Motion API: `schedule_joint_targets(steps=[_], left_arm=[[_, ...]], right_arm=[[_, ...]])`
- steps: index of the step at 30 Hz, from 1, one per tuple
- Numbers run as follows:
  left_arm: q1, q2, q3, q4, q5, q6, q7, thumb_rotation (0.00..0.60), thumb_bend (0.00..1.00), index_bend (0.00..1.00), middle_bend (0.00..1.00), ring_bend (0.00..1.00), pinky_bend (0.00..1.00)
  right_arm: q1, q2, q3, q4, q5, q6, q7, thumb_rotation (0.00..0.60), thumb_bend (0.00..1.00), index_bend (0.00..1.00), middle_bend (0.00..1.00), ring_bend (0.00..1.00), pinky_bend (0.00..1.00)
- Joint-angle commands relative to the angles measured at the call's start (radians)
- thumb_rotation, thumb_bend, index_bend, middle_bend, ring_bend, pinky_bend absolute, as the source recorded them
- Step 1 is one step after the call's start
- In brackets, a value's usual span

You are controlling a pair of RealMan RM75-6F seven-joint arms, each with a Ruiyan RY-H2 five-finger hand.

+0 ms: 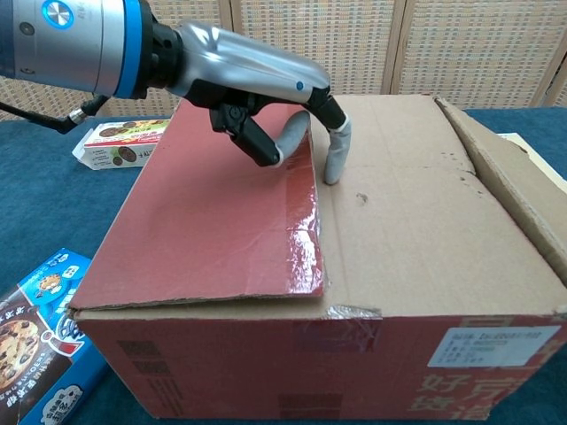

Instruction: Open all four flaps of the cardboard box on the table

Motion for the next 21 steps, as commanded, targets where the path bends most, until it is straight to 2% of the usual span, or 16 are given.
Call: schedule_joint_targets(steps=[1, 10, 21], left_arm=[[-0.001, 0.015, 0.006, -0.013, -0.008, 0.017, 0.008, 0.473, 0.98, 0.41, 0.29, 0.16, 0.00], [0.011, 0.085, 0.004, -0.055, -0.004, 0.051, -0.008, 0.473, 0.98, 0.47, 0.36, 0.23, 0.03], [0.061, 0.211, -0.020, -0.121, 0.053, 0.085, -0.086, 0.471, 0.97, 0.47, 0.37, 0.23, 0.05]], right_arm=[[0.000, -0.002, 0.002, 0.001, -0.001, 0.000, 0.000, 0.600, 0.81, 0.21, 0.20, 0.00, 0.00], [0.005, -0.005, 0.009, -0.007, -0.004, -0.005, -0.012, 0.600, 0.81, 0.21, 0.20, 0.00, 0.00], [0.008, 0.002, 0.020, -0.029, -0.002, -0.005, -0.033, 0.600, 0.81, 0.21, 0.20, 0.00, 0.00]])
